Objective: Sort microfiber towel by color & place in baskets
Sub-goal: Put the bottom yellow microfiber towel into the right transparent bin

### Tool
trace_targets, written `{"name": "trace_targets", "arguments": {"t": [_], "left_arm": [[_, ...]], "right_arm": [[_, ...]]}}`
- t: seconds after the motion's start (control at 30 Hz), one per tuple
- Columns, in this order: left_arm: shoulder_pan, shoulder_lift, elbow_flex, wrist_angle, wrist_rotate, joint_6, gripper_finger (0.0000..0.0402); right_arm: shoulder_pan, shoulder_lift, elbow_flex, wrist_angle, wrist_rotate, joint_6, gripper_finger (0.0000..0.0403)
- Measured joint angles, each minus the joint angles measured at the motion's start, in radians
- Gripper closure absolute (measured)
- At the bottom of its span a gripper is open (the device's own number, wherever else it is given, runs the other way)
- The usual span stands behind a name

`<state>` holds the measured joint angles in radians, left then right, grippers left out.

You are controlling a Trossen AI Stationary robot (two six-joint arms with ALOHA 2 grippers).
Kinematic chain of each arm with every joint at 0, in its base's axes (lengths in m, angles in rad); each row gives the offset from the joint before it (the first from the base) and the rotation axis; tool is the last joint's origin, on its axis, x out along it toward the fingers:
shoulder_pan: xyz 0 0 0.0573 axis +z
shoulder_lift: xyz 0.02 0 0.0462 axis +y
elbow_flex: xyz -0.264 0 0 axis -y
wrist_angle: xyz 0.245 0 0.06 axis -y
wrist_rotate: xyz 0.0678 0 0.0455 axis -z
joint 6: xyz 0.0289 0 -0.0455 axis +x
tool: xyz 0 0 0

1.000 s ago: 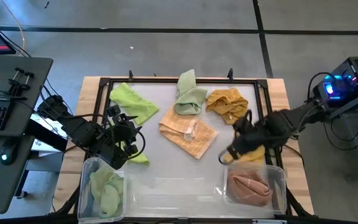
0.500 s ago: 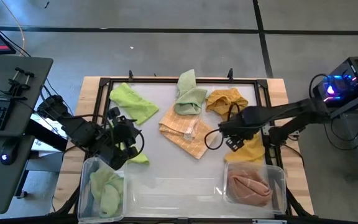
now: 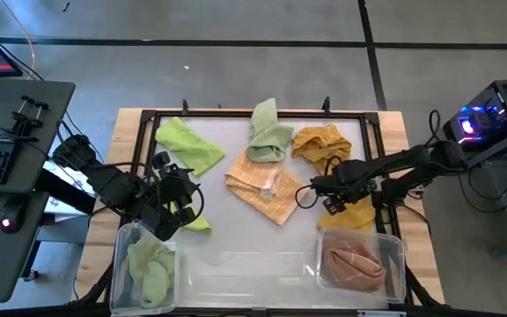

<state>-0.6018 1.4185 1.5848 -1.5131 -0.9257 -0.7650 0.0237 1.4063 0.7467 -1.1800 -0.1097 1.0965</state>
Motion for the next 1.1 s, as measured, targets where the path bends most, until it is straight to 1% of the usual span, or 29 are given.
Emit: {"name": "trace_targets", "arguments": {"t": [0.23,0.37,0.47,0.63,0.8,0.87,0.93,1.1], "left_arm": [[0.0,0.0,0.0,0.0,0.0,-0.005,0.0218],[0.0,0.0,0.0,0.0,-0.001,-0.019,0.0218],[0.0,0.0,0.0,0.0,-0.001,-0.019,0.0218],[0.0,0.0,0.0,0.0,-0.002,-0.019,0.0218],[0.0,0.0,0.0,0.0,-0.006,-0.019,0.0218],[0.0,0.0,0.0,0.0,-0.014,-0.018,0.0218],[0.0,0.0,0.0,0.0,-0.023,-0.018,0.0218],[0.0,0.0,0.0,0.0,-0.027,-0.018,0.0218]], "right_arm": [[-0.006,0.0,-0.114,0.183,-0.023,0.006,0.0155],[-0.007,-0.003,-0.158,0.252,-0.048,0.024,0.018],[-0.007,-0.004,-0.168,0.28,-0.051,0.024,0.0216],[-0.005,-0.001,-0.153,0.299,-0.04,0.023,0.0294],[-0.003,0.001,-0.111,0.332,0.003,0.024,0.0369],[-0.003,0.002,-0.088,0.354,0.027,0.025,0.0389],[-0.003,0.002,-0.061,0.364,0.057,0.024,0.0392],[-0.003,0.002,0.015,0.373,0.111,0.024,0.0375]]}}
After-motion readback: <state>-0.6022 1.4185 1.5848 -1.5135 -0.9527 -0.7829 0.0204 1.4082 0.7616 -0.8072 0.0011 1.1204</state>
